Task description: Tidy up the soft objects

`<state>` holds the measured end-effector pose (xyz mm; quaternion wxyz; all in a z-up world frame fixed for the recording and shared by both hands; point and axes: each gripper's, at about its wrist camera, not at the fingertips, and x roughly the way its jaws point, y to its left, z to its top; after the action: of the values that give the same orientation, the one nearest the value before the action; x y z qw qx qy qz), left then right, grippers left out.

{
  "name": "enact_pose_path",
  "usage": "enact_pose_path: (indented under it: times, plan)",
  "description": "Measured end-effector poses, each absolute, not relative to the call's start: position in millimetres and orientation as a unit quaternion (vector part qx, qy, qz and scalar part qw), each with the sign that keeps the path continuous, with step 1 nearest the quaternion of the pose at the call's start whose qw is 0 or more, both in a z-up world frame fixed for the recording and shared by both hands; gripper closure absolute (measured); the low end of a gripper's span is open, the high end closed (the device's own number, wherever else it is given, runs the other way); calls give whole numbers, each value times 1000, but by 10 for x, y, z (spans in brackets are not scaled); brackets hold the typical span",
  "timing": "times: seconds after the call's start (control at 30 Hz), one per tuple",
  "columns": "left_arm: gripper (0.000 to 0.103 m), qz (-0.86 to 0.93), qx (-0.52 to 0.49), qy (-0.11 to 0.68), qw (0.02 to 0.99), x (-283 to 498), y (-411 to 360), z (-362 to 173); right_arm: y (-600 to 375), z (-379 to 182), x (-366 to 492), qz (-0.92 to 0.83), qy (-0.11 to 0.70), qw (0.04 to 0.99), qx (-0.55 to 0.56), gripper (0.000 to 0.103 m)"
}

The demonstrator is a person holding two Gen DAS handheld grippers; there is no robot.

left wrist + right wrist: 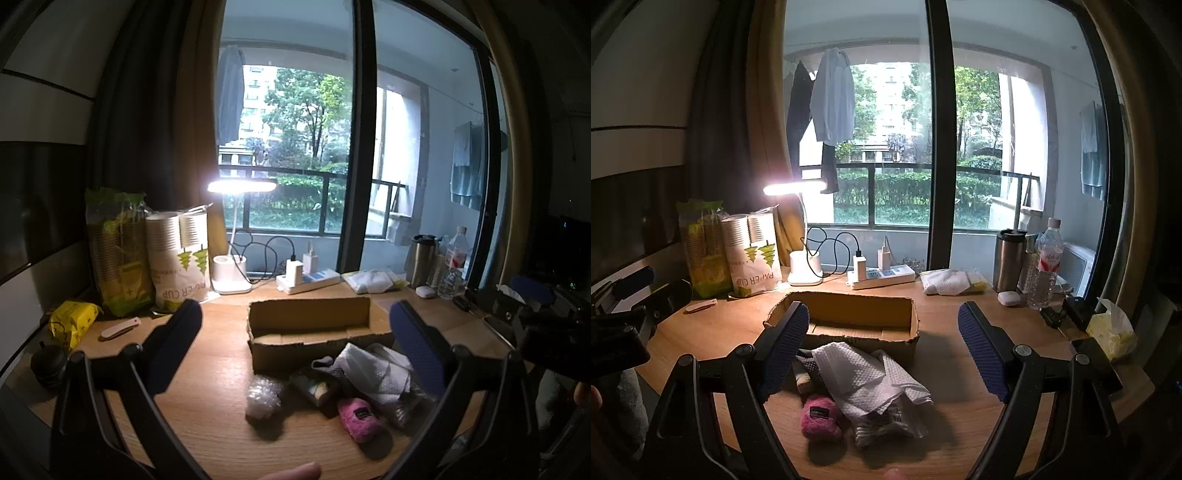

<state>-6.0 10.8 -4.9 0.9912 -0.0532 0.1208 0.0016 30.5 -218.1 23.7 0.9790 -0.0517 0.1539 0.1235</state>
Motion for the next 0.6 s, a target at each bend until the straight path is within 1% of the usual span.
enact_pose_path:
  times: [0.6]
  plan:
    - [1,1,-52,127,991,-38,94,-66,-2175,230,315,124,158,978,-49,17]
